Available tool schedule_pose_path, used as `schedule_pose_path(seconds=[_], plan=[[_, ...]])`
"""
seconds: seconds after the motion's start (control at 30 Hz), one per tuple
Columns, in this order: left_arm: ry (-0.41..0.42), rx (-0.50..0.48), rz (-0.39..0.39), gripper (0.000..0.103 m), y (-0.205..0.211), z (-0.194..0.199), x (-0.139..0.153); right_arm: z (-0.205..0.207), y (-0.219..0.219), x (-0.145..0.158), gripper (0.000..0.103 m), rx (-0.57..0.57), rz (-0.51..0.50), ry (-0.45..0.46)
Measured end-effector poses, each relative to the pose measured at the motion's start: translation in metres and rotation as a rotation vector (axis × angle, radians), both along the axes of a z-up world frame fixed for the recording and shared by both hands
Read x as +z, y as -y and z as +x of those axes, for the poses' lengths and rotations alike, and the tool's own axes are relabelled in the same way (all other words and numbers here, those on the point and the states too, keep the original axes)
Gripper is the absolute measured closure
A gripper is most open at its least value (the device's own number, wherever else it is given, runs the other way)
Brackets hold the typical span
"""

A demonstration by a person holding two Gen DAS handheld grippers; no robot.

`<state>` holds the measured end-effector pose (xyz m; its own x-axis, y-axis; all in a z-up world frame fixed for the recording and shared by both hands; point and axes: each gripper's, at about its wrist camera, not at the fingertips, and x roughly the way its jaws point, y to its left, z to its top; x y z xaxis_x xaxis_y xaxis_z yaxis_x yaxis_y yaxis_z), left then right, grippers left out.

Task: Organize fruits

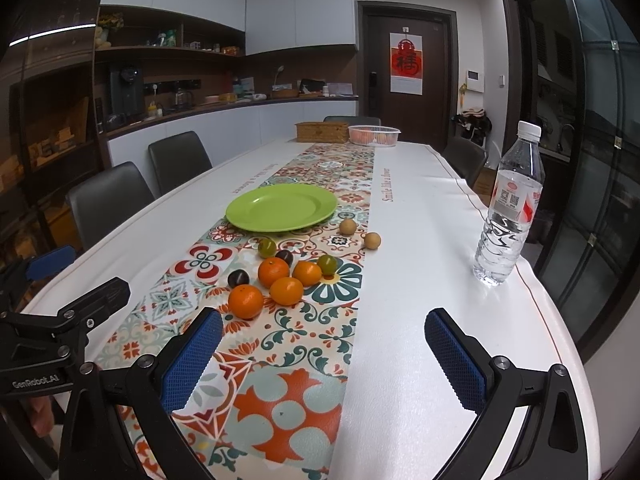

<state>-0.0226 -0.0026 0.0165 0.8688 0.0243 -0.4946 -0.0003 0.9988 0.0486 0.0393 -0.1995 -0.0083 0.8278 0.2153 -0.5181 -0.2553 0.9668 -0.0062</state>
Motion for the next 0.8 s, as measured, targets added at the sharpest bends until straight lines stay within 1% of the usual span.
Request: schedule_pose_path(seconds=[0.8], plan=[[0.000,-0.001,0.000,0.000,0.0004,-0.0001,-0.0017,0.0003,-0.0010,-0.0013,0.001,0.002,0.001,-0.002]])
